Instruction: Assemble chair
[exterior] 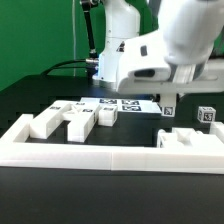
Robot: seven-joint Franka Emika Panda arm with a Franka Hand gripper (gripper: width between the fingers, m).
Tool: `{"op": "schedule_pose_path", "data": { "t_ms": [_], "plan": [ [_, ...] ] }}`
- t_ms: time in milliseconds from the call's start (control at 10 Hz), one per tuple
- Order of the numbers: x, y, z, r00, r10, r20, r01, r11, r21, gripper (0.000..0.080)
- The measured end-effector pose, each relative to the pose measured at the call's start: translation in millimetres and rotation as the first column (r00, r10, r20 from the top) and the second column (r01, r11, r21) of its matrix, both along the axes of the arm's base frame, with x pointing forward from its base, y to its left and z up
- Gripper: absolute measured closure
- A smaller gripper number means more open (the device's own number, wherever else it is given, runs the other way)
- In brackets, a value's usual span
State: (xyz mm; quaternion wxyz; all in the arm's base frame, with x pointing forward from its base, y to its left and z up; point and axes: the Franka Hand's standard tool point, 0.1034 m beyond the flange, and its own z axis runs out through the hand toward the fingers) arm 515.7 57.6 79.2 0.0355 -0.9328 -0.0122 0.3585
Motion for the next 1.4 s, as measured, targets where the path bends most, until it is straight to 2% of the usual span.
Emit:
{"op": "schedule_pose_path", "data": {
  "t_ms": [300,600,800,900,1000,1100,1300,1400],
  "plan": [
    [5.8,0.2,-5.3,0.999,-0.001,0.040,0.001,1.000,0.000,0.0509],
    [17.8,0.7,-6.8,0.981,-0.010,0.191,0.010,1.000,-0.002,0.0509],
    [36.2,3.9,10.3,0.946,-0.021,0.322,0.022,1.000,0.001,0.0509],
    [42.9,6.1,22.1,0.935,-0.046,0.352,0.053,0.999,-0.008,0.0509],
    [58.7,10.0,32.3,0.904,-0.053,0.424,0.061,0.998,-0.004,0.0509],
    [67.9,10.5,31.4,0.856,-0.057,0.514,0.065,0.998,0.002,0.0509],
    [67.6,9.5,30.1,0.766,-0.061,0.640,0.074,0.997,0.008,0.0509],
    [72.6,10.3,30.7,0.704,-0.062,0.707,0.076,0.997,0.012,0.0509]
  ]
}}
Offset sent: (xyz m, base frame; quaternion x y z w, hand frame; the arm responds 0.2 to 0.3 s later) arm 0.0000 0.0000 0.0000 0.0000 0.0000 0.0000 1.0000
